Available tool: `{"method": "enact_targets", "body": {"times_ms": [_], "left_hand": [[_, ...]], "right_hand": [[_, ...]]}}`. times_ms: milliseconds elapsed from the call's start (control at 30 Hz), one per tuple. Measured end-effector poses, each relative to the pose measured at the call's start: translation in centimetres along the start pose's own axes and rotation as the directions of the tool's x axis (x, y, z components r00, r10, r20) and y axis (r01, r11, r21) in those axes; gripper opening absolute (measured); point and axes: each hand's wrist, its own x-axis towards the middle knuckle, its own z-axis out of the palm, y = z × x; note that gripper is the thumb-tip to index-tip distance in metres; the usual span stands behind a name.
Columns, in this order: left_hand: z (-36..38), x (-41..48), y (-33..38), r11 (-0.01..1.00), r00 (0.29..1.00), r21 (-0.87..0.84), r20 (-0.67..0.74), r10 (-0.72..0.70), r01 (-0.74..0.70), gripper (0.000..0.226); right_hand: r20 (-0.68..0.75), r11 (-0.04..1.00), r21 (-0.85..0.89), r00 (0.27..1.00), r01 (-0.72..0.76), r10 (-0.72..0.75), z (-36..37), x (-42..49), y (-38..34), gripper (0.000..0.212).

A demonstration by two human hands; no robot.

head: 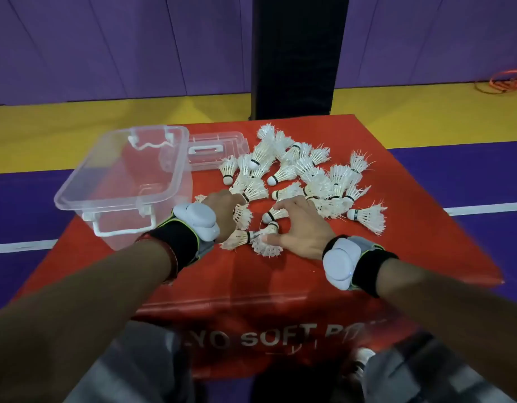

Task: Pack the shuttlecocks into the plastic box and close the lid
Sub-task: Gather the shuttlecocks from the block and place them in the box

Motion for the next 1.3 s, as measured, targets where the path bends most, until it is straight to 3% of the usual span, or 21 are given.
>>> {"method": "enact_targets", "body": {"times_ms": [133,367,533,667,833,1100,1200,1300], "left_hand": [[0.9,0.0,-1.4,0.998,0.998,0.017,0.032,-0.059,0.059,0.048],[2.1,-0.4,-2.1,0.981,0.988,-0.119,-0.026,-0.154,0.150,0.034],[2.1,-0.7,-2.0,0.945,0.975,-0.239,0.044,-0.217,0.221,0.044],[2.2,-0.8,-2.0,0.937,0.982,-0.295,0.076,-0.171,0.186,0.055],[2.3,-0.7,-1.8,0.979,0.995,-0.181,-0.019,-0.096,0.091,0.056],[2.3,-0.8,-1.6,0.984,0.997,-0.164,-0.063,0.052,-0.061,0.040],[1.9,-1.0,-1.9,0.988,0.996,-0.129,-0.054,0.075,-0.081,0.053],[1.1,-1.4,-1.9,0.984,0.986,-0.104,0.065,0.153,-0.146,0.075]], "right_hand": [[0.045,0.998,-0.067,0.999,0.002,0.001,0.4,0.1,-0.5,0.065],[0.099,0.997,-0.070,0.994,0.045,-0.038,0.8,0.3,0.0,0.036],[0.081,0.997,0.052,0.995,0.057,-0.061,0.1,0.1,0.4,0.049],[0.032,0.997,0.008,0.996,0.078,-0.078,-0.1,-0.1,0.8,0.052],[-0.130,0.987,-0.151,0.989,0.051,-0.071,0.3,-0.1,1.2,0.060],[-0.103,0.978,-0.158,0.988,-0.134,0.118,0.4,0.9,1.5,0.071],[-0.100,0.975,-0.147,0.983,-0.167,0.154,0.5,1.2,1.4,0.077],[-0.109,0.974,-0.126,0.978,-0.189,0.176,0.6,1.4,1.4,0.087]]}}
